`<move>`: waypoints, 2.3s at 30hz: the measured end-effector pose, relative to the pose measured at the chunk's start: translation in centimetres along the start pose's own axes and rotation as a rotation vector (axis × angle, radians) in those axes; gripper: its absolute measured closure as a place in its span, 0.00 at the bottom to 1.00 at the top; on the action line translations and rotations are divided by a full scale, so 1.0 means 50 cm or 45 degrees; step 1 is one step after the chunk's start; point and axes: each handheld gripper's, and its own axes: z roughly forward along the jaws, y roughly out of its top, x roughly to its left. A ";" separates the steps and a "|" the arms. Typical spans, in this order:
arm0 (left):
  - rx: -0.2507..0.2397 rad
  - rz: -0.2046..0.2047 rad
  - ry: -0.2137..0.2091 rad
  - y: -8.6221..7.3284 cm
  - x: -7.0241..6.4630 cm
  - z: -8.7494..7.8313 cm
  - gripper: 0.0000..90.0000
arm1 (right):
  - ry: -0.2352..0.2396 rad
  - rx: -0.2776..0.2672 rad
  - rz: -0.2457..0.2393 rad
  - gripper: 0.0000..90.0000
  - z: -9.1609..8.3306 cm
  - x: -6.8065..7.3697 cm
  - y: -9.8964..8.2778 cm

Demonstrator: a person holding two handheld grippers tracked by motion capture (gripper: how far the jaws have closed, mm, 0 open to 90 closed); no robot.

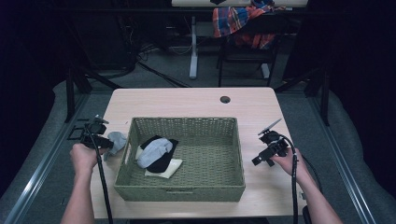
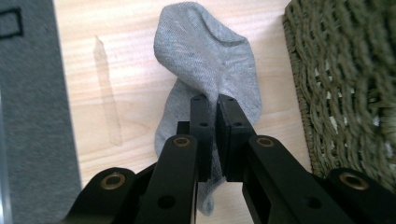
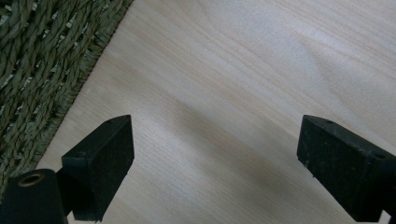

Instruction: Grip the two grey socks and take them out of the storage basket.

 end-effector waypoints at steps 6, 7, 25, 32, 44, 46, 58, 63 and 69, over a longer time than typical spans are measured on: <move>0.023 -0.026 -0.024 -0.004 0.007 0.012 0.91 | -0.006 0.002 -0.005 0.12 -0.001 -0.001 0.000; 0.020 -0.029 -0.025 -0.004 0.008 0.010 0.86 | -0.005 -0.005 -0.001 0.12 -0.001 -0.001 -0.001; -0.171 0.079 -0.054 0.024 -0.068 -0.134 0.17 | -0.014 -0.016 0.005 0.12 -0.001 0.000 -0.001; -0.203 0.196 -0.060 0.040 -0.130 -0.155 0.09 | -0.002 -0.012 0.002 0.12 -0.002 -0.001 -0.001; -0.195 0.307 -0.098 0.055 -0.197 -0.137 0.01 | 0.004 -0.019 0.006 0.12 0.000 0.000 -0.002; -0.192 0.317 -0.103 0.057 -0.205 -0.132 0.01 | 0.006 -0.020 0.007 0.12 0.000 0.000 -0.002; -0.113 0.440 -0.169 0.069 -0.264 -0.077 0.08 | 0.002 -0.007 0.004 0.12 -0.002 -0.002 -0.006; -0.048 0.479 -0.187 0.072 -0.290 -0.033 0.18 | -0.005 0.004 0.010 0.12 -0.004 -0.004 -0.009; 0.068 0.495 -0.114 0.070 -0.305 0.014 0.32 | -0.015 -0.009 0.014 0.12 -0.005 -0.005 -0.010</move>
